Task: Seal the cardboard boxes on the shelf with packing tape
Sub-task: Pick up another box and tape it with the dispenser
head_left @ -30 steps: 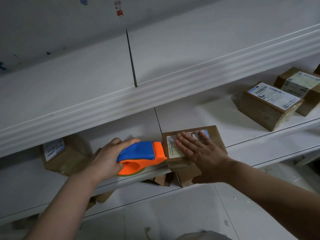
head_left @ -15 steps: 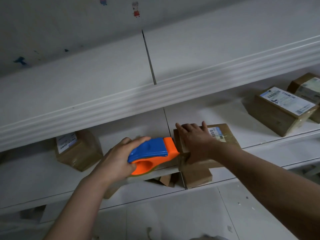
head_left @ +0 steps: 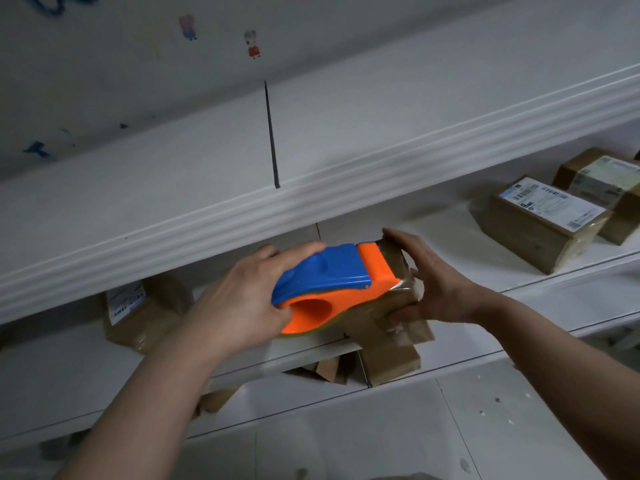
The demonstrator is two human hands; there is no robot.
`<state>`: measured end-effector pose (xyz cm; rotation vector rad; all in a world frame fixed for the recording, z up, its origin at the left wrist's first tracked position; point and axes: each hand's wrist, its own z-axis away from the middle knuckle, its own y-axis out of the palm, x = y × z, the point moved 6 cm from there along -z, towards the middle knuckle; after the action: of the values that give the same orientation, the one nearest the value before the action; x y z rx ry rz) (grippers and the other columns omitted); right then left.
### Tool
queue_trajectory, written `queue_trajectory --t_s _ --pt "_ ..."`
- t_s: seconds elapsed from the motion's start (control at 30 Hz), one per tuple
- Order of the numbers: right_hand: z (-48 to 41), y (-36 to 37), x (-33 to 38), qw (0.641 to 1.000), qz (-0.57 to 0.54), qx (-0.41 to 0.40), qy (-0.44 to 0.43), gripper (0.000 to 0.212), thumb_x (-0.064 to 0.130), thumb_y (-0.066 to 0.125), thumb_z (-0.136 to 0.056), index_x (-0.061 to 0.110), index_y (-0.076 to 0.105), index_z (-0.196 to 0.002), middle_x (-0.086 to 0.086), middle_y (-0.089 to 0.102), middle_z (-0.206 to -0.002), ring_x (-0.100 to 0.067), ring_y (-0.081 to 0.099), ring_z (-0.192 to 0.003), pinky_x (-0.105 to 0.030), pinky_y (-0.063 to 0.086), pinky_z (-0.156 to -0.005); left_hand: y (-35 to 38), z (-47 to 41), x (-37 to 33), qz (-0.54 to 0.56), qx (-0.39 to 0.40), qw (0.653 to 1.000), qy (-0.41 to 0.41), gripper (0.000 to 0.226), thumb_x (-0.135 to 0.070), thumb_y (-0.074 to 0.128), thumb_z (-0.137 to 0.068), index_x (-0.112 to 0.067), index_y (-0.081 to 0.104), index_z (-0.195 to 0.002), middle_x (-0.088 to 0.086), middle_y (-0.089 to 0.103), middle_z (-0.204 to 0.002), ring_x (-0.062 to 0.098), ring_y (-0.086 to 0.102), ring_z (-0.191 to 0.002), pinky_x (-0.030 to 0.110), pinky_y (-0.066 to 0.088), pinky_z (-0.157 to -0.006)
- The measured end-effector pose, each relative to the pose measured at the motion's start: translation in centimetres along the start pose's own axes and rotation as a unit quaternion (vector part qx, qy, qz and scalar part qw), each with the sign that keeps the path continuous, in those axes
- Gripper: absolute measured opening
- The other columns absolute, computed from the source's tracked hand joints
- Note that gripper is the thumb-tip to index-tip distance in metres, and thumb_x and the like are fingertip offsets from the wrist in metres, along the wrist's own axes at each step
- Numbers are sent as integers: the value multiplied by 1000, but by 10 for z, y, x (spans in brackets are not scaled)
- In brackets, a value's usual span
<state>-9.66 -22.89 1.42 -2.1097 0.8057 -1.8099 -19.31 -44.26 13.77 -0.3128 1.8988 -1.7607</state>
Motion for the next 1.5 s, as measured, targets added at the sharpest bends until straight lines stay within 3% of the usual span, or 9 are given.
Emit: queue_trajectory --t_s 0.3,0.43,0.53,0.83,0.97,1.1,1.27,1.4,1.5 --pt "21 -16 -23 990 -103 9 100 120 13 91 -57 32 16 -148 7 27 -145 -9 33 -133 -34 45 -103 31 10 61 75 12 995 -72 103 4 61 -68 -79 28 -119 -13 48 -101 5 55 -91 25 48 -78" --pt "17 -33 -11 988 114 24 99 129 38 90 -59 24 2 -153 4 8 -160 -19 11 -147 -37 20 -118 52 1 62 96 17 993 -68 100 3 61 -68 -74 31 -123 -11 51 -105 5 55 -94 32 50 -82" --pt "10 -17 21 927 364 80 34 133 70 71 -62 22 -15 -151 4 -27 -156 -14 -28 -142 -45 -9 -119 57 2 61 96 37 993 -62 99 4 61 -70 -74 32 -124 -12 49 -100 3 54 -86 24 48 -74" --pt "13 40 53 856 501 107 -66 118 55 70 -73 11 -4 -152 -11 -5 -160 -26 -9 -146 -57 1 -116 59 5 60 101 43 990 -83 95 4 59 -74 -73 31 -122 -13 45 -97 5 51 -87 23 43 -73" --pt "-7 41 62 855 497 146 8 111 53 59 -84 13 -22 -149 -14 -26 -156 -31 -25 -144 -62 -4 -115 62 9 55 117 42 989 -78 98 1 60 -75 -81 23 -115 -13 45 -99 5 51 -90 26 46 -77" --pt "-34 40 62 880 442 174 30 120 49 72 -74 18 -13 -152 -9 8 -157 -30 7 -145 -66 3 -113 56 13 50 143 32 986 -77 97 1 62 -75 -79 26 -116 -11 48 -100 6 53 -88 22 46 -75" --pt "-23 0 38 983 165 75 8 134 39 92 -53 16 6 -153 -7 24 -147 -19 35 -132 -27 33 -110 21 5 27 57 -12 997 -56 92 -5 61 -73 -67 27 -132 -13 46 -103 5 52 -88 22 43 -74" --pt "9 2 -19 984 122 88 98 127 25 91 -60 22 3 -152 -2 17 -152 -19 27 -139 -32 29 -114 33 -19 -20 -75 16 997 -19 85 -13 56 -81 -57 17 -142 -9 37 -104 17 50 -104 35 40 -92" --pt "10 8 -28 963 233 102 88 134 42 87 -61 23 -10 -152 6 1 -158 -19 -2 -148 -47 4 -120 49 -35 -49 -105 18 994 29 81 -15 57 -85 -53 18 -144 -8 31 -101 17 47 -110 37 35 -92"
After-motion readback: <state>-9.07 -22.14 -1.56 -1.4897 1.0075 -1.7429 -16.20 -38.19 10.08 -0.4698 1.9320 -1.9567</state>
